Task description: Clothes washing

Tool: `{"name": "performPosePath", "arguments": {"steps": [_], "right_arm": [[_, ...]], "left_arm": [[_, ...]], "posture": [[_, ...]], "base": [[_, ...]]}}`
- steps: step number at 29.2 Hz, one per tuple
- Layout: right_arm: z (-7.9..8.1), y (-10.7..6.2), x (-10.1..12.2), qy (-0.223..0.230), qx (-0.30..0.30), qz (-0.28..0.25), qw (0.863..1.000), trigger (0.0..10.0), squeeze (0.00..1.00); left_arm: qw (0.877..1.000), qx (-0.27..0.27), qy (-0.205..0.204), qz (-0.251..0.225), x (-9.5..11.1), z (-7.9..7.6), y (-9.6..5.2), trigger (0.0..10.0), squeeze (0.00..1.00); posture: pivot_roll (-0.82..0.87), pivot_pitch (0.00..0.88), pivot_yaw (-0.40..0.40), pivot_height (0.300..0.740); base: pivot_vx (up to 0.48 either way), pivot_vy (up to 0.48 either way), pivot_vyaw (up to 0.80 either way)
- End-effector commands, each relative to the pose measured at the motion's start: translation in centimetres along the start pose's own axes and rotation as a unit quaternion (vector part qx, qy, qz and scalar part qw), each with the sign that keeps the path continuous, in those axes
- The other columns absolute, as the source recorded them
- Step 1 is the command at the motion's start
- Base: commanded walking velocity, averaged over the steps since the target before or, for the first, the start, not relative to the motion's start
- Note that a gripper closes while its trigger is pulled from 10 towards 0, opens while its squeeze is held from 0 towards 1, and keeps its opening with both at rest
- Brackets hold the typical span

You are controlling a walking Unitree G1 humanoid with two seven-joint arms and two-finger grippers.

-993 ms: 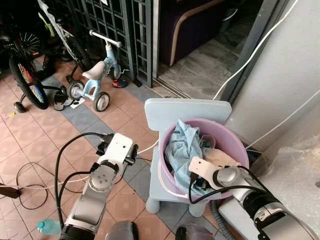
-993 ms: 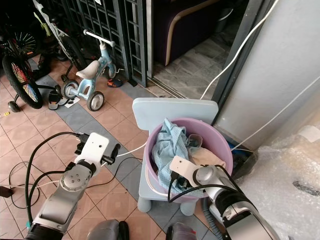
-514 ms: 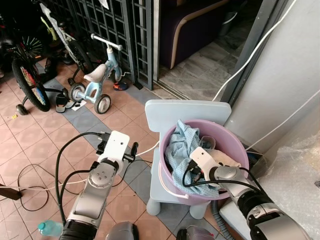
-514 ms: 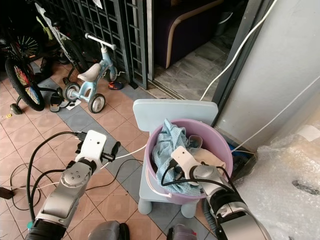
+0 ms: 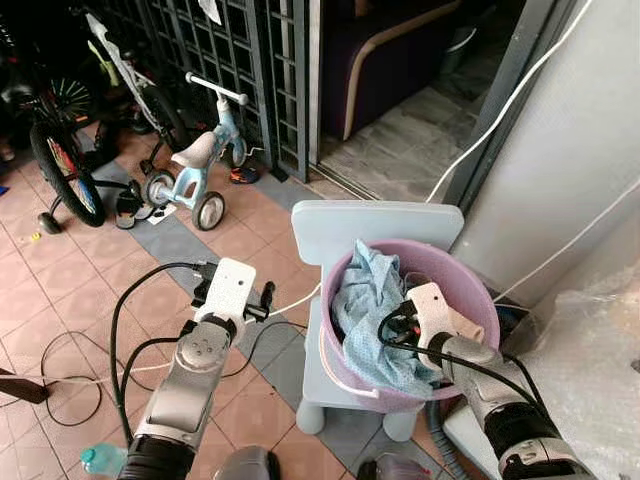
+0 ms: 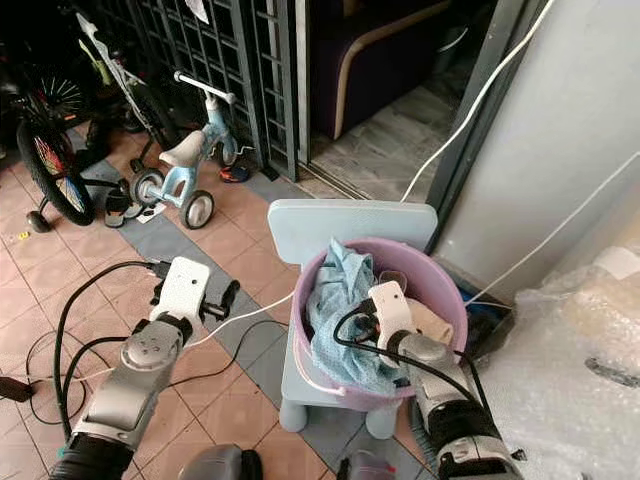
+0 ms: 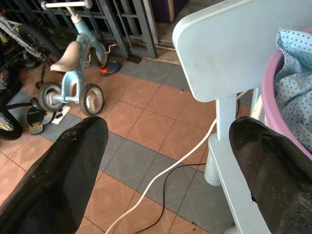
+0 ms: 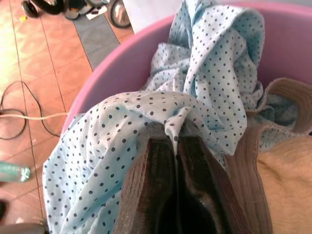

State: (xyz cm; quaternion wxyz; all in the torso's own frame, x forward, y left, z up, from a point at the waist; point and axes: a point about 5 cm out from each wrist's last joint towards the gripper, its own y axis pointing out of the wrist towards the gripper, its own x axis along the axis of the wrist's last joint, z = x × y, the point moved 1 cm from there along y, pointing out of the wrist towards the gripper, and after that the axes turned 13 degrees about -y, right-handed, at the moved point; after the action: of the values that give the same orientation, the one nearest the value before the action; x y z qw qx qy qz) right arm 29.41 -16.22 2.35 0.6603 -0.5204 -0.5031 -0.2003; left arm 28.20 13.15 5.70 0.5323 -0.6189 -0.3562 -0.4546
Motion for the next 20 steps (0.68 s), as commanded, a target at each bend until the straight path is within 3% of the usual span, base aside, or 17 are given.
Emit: {"name": "performPosePath", "arguments": {"steps": [1,2,6,7,9,10,11,13,17,20], "right_arm": [[0.1,-0.6,1.4,0.015,0.007,-0.036,0.999,0.0,0.00],[0.5,-1.8,2.4,-0.010,0.017,-0.075,0.997,0.0,0.00],[1.0,-3.8,2.7,0.002,0.003,-0.116,0.993,0.0,0.00],[1.0,-4.1,2.6,-0.001,-0.009,-0.121,0.993,8.1,0.00],[1.0,-4.3,2.5,-0.001,-0.024,-0.122,0.992,8.1,0.00],[1.0,-4.5,2.2,0.015,-0.051,-0.125,0.991,10.0,0.00],[1.3,-4.6,2.1,0.050,-0.100,-0.129,0.985,10.0,0.00],[1.6,-4.6,2.5,0.067,-0.137,-0.132,0.979,10.0,0.00],[1.8,-4.6,3.5,0.041,-0.197,-0.137,0.970,10.0,0.00],[1.2,-4.5,5.1,0.061,-0.240,-0.168,0.954,10.0,0.00]], "left_arm": [[1.000,0.001,-0.021,0.004,-0.2,0.6,-0.4,10.0,0.00],[1.000,0.003,-0.021,0.005,-0.4,0.7,-0.6,10.0,0.00],[1.000,0.000,-0.024,-0.006,-0.3,0.5,-0.7,10.0,0.00],[1.000,0.007,-0.023,-0.013,-0.2,0.6,-0.7,10.0,0.00],[0.999,0.015,-0.023,-0.019,-0.1,0.7,-0.7,10.0,0.00],[0.999,0.021,-0.026,-0.029,0.1,0.8,-0.8,10.0,0.00],[0.998,0.033,-0.032,-0.039,0.1,0.9,-1.0,10.0,0.00],[0.998,0.039,-0.036,-0.042,0.1,1.1,-1.2,10.0,0.00],[0.997,0.042,-0.035,-0.047,0.2,1.3,-1.3,10.0,0.00],[0.998,0.018,-0.032,-0.044,0.3,0.7,-1.1,10.0,0.00]], "posture": [[-0.05,0.000,0.085,0.740],[-0.06,0.000,0.093,0.740],[-0.06,0.000,0.085,0.740],[-0.06,0.000,0.074,0.740],[-0.06,0.000,0.072,0.740],[-0.06,0.000,0.061,0.740],[-0.05,0.000,0.053,0.740],[-0.05,0.000,0.053,0.740],[-0.05,0.000,0.058,0.740],[-0.06,0.000,0.064,0.740]], "base": [[0.000,0.000,0.00],[0.000,0.000,0.00],[0.000,0.000,0.00],[0.000,0.000,0.00],[0.000,0.000,0.00],[0.000,0.000,0.00],[0.000,0.000,0.00],[0.000,0.000,0.00],[0.000,0.000,0.00],[0.000,0.000,0.00]]}}
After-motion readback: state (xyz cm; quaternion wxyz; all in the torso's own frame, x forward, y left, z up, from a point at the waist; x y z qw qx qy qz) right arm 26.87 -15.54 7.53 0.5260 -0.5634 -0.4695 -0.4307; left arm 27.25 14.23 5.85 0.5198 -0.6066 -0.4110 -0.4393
